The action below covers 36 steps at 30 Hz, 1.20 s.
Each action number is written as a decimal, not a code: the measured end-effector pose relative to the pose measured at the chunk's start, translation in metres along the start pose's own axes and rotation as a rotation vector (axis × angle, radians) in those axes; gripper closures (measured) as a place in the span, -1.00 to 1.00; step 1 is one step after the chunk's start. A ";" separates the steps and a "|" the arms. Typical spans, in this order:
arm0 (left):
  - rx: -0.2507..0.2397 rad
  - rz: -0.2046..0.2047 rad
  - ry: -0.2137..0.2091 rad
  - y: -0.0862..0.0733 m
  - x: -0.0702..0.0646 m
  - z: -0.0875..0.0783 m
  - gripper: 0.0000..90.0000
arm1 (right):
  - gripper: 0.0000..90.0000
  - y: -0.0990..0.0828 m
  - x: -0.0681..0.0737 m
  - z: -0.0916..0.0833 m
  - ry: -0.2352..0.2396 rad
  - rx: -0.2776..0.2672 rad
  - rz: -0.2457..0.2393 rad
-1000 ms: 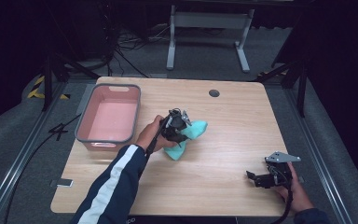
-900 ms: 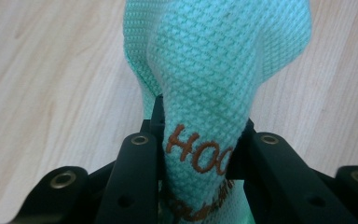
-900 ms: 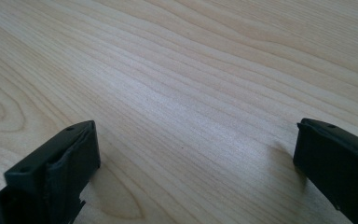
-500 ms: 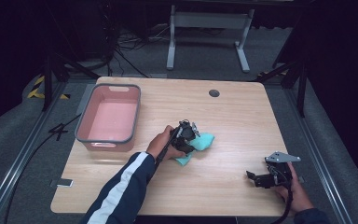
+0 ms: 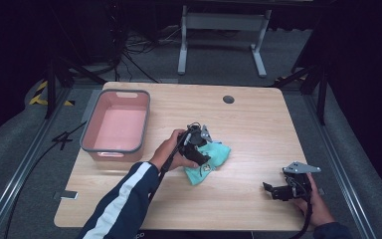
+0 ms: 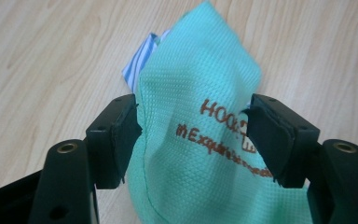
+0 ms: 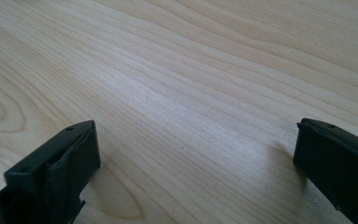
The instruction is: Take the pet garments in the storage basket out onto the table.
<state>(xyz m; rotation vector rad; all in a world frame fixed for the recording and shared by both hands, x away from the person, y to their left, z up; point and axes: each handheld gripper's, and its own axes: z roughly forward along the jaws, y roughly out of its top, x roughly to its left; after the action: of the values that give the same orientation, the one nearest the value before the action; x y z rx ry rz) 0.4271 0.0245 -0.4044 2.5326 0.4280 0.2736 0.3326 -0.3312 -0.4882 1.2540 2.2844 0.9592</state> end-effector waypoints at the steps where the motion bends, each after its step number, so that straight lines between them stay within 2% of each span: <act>1: -0.008 0.001 0.002 0.000 0.000 -0.002 -0.26 | -0.99 0.000 0.000 0.000 0.000 0.000 0.000; 4: -0.014 -0.003 0.007 -0.001 -0.001 -0.010 -0.36 | -0.99 0.000 0.000 0.000 0.001 0.000 0.001; 13: -0.029 0.036 0.022 -0.010 -0.007 -0.032 -0.48 | -0.99 0.000 0.000 0.000 0.000 0.000 0.000; 27: 0.007 0.096 0.052 -0.034 -0.015 -0.049 -0.47 | -0.99 0.000 0.000 0.000 0.001 -0.001 0.002; 36: 0.030 0.106 0.058 -0.052 -0.017 -0.055 -0.46 | -0.98 0.000 0.000 0.000 0.000 0.000 0.000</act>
<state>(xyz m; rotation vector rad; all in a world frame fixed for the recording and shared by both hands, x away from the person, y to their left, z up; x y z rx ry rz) 0.3834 0.0867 -0.3894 2.5856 0.3228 0.3841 0.3326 -0.3311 -0.4882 1.2542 2.2844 0.9593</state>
